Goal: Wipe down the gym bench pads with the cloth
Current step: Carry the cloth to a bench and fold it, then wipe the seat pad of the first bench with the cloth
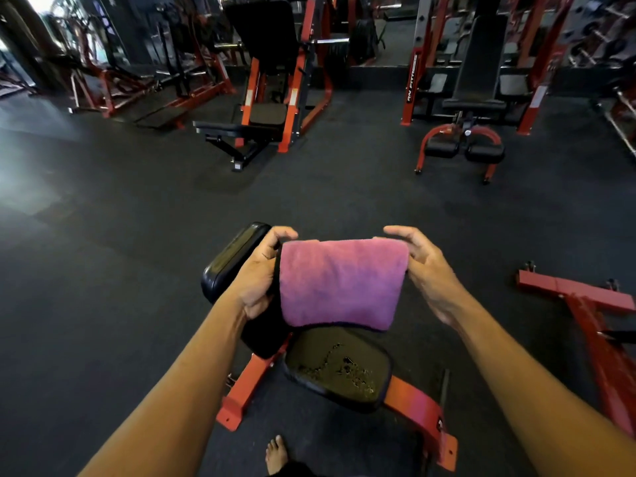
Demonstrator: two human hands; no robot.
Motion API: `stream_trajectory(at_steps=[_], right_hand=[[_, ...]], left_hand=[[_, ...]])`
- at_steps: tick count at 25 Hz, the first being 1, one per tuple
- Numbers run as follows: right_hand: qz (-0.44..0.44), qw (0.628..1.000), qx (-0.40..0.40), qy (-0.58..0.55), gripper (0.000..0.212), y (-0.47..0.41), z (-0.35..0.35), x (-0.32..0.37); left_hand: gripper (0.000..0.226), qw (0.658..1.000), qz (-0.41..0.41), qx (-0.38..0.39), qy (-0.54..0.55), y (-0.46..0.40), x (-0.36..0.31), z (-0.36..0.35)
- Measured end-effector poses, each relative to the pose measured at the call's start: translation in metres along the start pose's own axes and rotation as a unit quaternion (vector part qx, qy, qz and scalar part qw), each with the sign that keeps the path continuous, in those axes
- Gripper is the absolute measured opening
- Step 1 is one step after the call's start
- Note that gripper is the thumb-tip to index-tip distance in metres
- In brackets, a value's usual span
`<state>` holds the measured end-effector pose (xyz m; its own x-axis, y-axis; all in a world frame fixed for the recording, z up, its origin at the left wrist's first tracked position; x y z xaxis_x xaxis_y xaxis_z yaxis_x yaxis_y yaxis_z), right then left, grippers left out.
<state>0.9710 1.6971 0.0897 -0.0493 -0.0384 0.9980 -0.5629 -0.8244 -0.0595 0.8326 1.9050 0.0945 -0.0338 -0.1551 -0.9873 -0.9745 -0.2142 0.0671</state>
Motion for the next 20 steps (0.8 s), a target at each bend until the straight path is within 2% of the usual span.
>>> stream_trajectory(at_steps=[2, 4, 5, 7, 9, 11, 13, 15, 18, 20], right_hand=[[-0.028, 0.988, 0.078, 0.132, 0.04, -0.002, -0.022, -0.007], [-0.01, 0.966, 0.113, 0.234, 0.036, -0.008, -0.039, -0.011], [-0.011, 0.965, 0.11, 0.237, 0.034, -0.01, -0.042, -0.014], [-0.043, 0.98, 0.104, 0.163, 0.035, -0.017, -0.048, -0.027], [-0.101, 0.991, 0.082, 0.011, 0.033, -0.019, -0.061, -0.045], [-0.16, 0.97, 0.035, -0.178, 0.034, -0.014, -0.088, -0.067], [-0.21, 0.932, 0.037, -0.291, 0.055, -0.009, -0.13, -0.084], [-0.226, 0.922, 0.06, -0.309, 0.066, -0.01, -0.174, -0.097], [-0.23, 0.95, 0.048, -0.207, 0.04, -0.024, -0.226, -0.112], [-0.243, 0.956, 0.001, -0.163, 0.028, -0.034, -0.249, -0.121]], left_hand=[[0.031, 1.0, 0.002, -0.007, 0.022, 0.003, 0.002, 0.006], [0.027, 0.999, -0.003, -0.021, -0.043, 0.008, -0.003, 0.018], [0.028, 0.995, -0.008, -0.033, -0.089, 0.011, -0.006, 0.028], [0.034, 0.989, -0.005, -0.044, -0.143, 0.019, -0.009, 0.044], [0.039, 0.99, 0.01, -0.042, -0.137, 0.027, -0.002, 0.057], [0.043, 0.992, 0.032, -0.038, -0.118, 0.036, 0.01, 0.068], [0.041, 0.994, 0.059, -0.05, -0.077, 0.047, 0.029, 0.082], [0.04, 0.99, 0.094, -0.106, -0.023, 0.067, 0.052, 0.111], [0.039, 0.973, 0.127, -0.187, 0.052, 0.106, 0.089, 0.17], [0.04, 0.968, 0.145, -0.195, 0.058, 0.13, 0.11, 0.209]])
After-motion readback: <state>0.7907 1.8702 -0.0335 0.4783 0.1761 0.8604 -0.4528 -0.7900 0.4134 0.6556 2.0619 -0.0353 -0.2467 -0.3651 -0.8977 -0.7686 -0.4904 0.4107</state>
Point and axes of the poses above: each hand's wrist, its own y-axis away from the middle knuckle, its own z-axis out of the back of the hand, x = y × z, the point moved 10 cm from there along -y, towards the middle knuckle, and after that the axes turned 12 degrees about x, right-handed, at the moved point
